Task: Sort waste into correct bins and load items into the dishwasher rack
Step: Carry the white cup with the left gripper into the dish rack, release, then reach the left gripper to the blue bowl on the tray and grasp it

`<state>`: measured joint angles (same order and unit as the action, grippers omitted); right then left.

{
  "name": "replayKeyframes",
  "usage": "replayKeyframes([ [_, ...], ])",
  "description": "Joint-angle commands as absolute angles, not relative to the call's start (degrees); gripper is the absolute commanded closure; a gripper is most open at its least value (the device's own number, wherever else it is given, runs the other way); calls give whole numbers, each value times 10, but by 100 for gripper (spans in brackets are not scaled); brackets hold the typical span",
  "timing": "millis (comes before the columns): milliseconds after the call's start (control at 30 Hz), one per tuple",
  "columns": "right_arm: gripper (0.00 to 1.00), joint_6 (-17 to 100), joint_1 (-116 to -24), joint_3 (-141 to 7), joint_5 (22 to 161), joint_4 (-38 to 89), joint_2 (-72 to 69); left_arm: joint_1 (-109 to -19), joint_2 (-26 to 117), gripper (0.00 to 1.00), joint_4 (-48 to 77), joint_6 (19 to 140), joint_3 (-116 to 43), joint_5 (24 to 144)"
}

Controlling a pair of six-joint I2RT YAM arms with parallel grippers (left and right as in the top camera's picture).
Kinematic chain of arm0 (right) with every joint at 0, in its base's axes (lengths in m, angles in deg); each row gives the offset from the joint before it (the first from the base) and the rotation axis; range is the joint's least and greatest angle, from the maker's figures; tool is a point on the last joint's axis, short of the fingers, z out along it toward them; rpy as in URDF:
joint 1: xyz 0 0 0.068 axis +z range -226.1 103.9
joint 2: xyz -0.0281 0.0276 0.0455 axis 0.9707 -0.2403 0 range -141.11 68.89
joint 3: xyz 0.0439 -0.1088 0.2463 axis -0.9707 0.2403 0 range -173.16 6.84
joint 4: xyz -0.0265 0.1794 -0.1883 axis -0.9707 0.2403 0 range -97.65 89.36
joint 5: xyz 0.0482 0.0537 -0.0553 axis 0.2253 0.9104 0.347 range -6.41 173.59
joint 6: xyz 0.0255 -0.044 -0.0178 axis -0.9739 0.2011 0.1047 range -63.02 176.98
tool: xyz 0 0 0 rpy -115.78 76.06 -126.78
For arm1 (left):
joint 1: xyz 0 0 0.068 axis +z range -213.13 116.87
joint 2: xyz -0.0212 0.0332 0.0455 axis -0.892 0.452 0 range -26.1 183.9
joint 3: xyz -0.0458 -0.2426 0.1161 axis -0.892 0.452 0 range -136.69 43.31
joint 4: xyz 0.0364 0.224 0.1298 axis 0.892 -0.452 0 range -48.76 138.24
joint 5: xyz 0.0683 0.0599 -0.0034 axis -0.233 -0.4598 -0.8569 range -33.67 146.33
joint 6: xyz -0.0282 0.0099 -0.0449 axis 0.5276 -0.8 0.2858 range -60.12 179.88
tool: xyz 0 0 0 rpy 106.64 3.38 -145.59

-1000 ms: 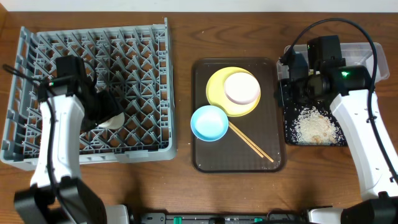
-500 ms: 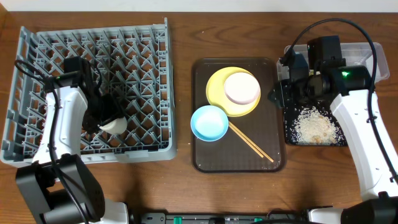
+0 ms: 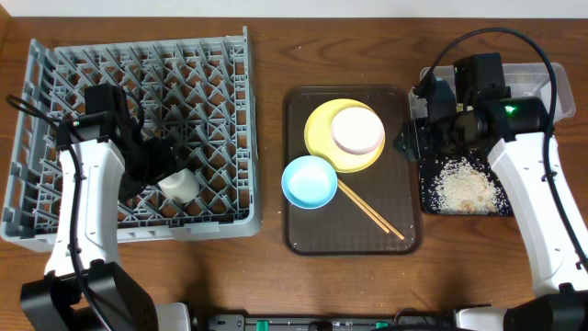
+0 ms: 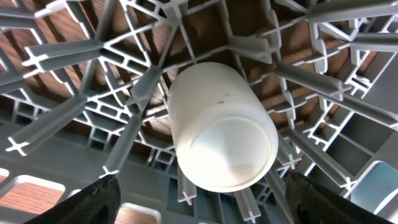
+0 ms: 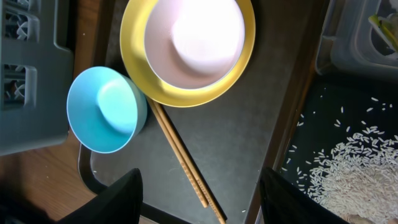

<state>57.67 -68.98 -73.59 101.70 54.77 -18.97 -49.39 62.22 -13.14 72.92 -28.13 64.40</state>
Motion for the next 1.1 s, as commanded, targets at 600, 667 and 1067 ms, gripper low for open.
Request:
replayKeyframes([
  [600,42,579,-685,-738,1016,550,-190,-846,575,21,-1,702,-285,698],
  [667,44,579,-685,-738,1014,550,-190,-890,598,22,15,702,-285,698],
  [1067,48,527,-687,-738,932,560,-190,-1060,740,22,92,702,-285,599],
])
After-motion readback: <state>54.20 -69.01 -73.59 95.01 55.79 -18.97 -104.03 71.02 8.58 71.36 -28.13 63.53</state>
